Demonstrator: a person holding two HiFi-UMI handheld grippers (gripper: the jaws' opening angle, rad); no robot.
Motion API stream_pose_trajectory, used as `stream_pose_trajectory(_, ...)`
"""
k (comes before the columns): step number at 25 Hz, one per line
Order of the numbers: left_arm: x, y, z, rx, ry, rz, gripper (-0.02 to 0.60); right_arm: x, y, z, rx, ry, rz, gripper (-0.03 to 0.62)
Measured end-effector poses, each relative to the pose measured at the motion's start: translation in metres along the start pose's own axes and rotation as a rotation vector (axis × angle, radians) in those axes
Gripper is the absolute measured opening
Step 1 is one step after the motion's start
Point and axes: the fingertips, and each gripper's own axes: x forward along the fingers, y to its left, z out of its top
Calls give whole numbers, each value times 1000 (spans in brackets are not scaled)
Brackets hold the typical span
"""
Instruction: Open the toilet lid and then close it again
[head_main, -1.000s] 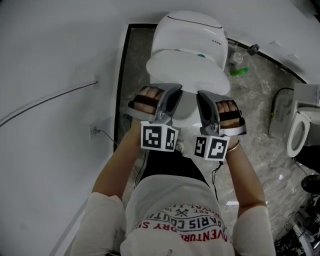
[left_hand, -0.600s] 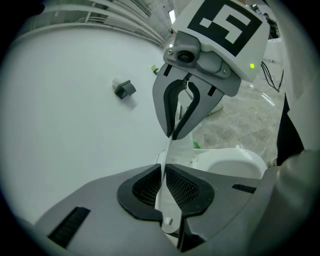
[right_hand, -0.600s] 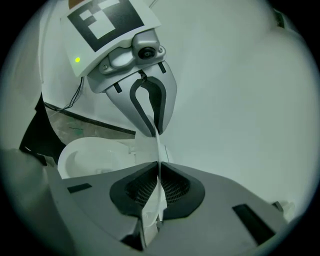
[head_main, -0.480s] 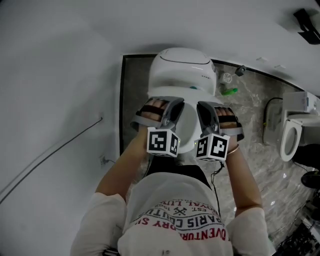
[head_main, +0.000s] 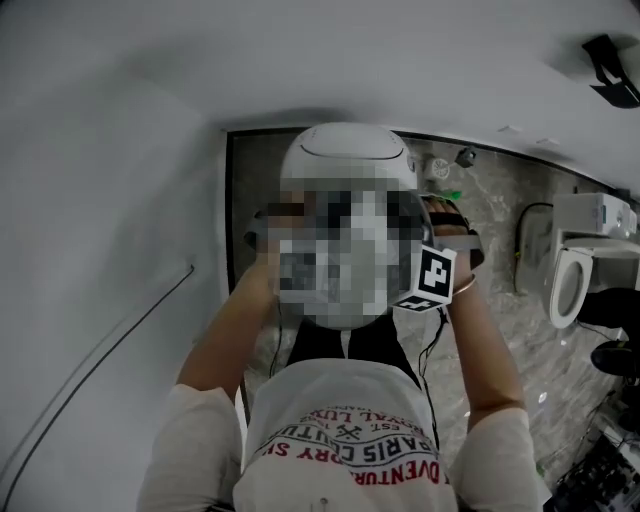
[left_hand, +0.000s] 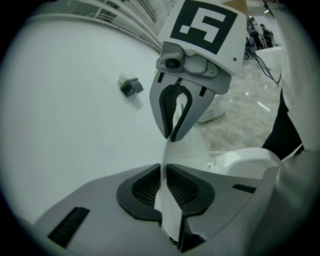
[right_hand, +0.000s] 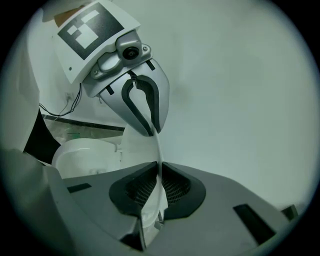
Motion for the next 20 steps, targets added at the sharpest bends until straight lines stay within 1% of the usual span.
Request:
stream_pose_trajectory(2,15,13,-2,-8,13,-4,43,11,-15,-4,3,-7,13,29)
stream_pose_trajectory(6,41,36,-9,-51,31,-15,48,34,-41,-11,16,-22,47,29)
stream_pose_trajectory(8,49,43,-12,-55,44,-18,49,42,-49,-13,21,-30,61,29)
stream_pose_trajectory(12,63,54,-22,-58,67,-29,51,57,-60,-13,22,-37,76,29)
stream_pose_trajectory(17,70,60,-25,-114,59,-70,52,64,-67,-13,31,-63,92,29)
stream_pose_trajectory(20,66,60,-27,-128,70,-36,55,62,-66,-10,37,-89,66,29)
